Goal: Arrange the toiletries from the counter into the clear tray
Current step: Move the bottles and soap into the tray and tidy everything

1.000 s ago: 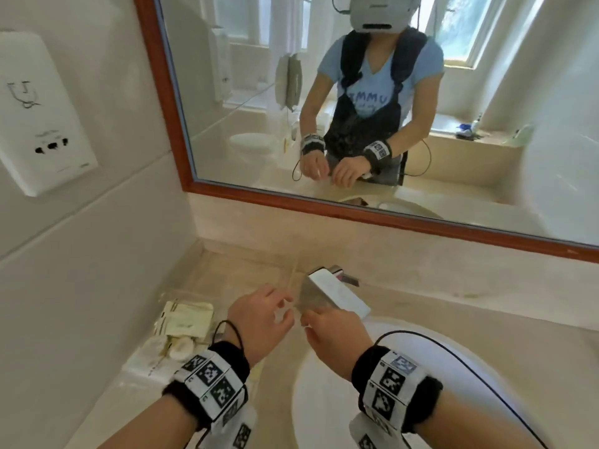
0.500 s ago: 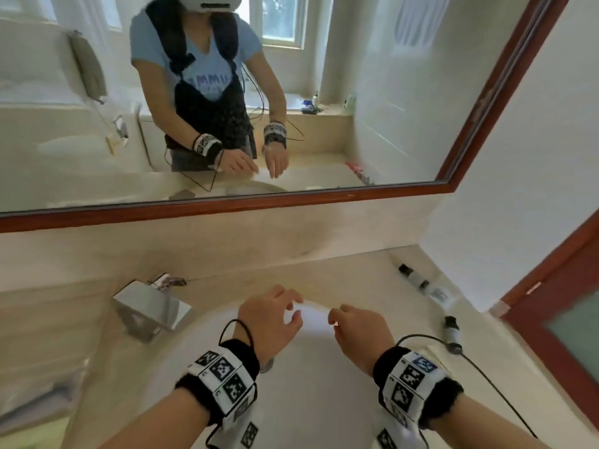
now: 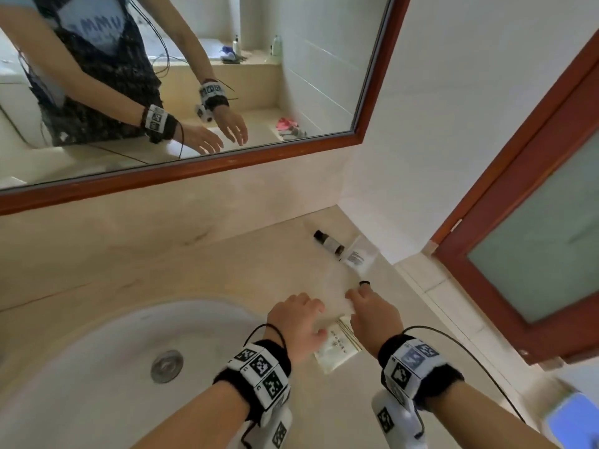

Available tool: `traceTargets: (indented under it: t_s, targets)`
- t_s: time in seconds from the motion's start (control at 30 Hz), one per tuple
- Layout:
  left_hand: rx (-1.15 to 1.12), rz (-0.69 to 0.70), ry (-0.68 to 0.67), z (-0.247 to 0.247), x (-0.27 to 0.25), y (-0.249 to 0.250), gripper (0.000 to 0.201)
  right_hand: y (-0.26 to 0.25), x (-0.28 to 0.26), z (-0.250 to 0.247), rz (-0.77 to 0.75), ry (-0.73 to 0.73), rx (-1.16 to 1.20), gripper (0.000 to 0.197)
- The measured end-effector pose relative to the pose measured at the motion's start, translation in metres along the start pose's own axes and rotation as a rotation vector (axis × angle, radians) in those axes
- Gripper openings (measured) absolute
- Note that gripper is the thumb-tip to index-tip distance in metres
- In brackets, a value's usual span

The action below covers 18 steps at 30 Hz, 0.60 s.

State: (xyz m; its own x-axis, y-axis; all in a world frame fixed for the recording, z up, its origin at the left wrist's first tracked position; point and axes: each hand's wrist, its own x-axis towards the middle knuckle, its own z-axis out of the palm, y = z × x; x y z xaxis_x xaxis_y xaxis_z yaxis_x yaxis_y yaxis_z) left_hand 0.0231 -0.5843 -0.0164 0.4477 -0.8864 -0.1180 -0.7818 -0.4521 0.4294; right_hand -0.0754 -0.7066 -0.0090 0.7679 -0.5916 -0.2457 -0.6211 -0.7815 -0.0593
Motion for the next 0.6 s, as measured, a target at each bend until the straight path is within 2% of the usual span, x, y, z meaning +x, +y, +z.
traceTargets:
  t_s: [0.13,0.23,0.43,0.6]
  targets:
    - [0.11,-0.018,-0.18,0.03,0.019,0.019,0.064,0.022,0.015,0.007,0.094,-0.026,0.043,0.042]
    - [0.185,-0.061,-0.242,0.047,0.026,0.027,0.076,0.031,0.024,0.012,0.119,-0.054,0.062,0.044]
    - [0.245,-0.152,-0.218,0.055,0.036,0.026,0.064,0.038,0.04,0.025,0.138,-0.089,0.108,0.047]
    - [0.179,-0.2,-0.176,0.05,0.04,0.021,0.053,0.037,0.05,0.031,0.121,-0.109,0.077,0.058]
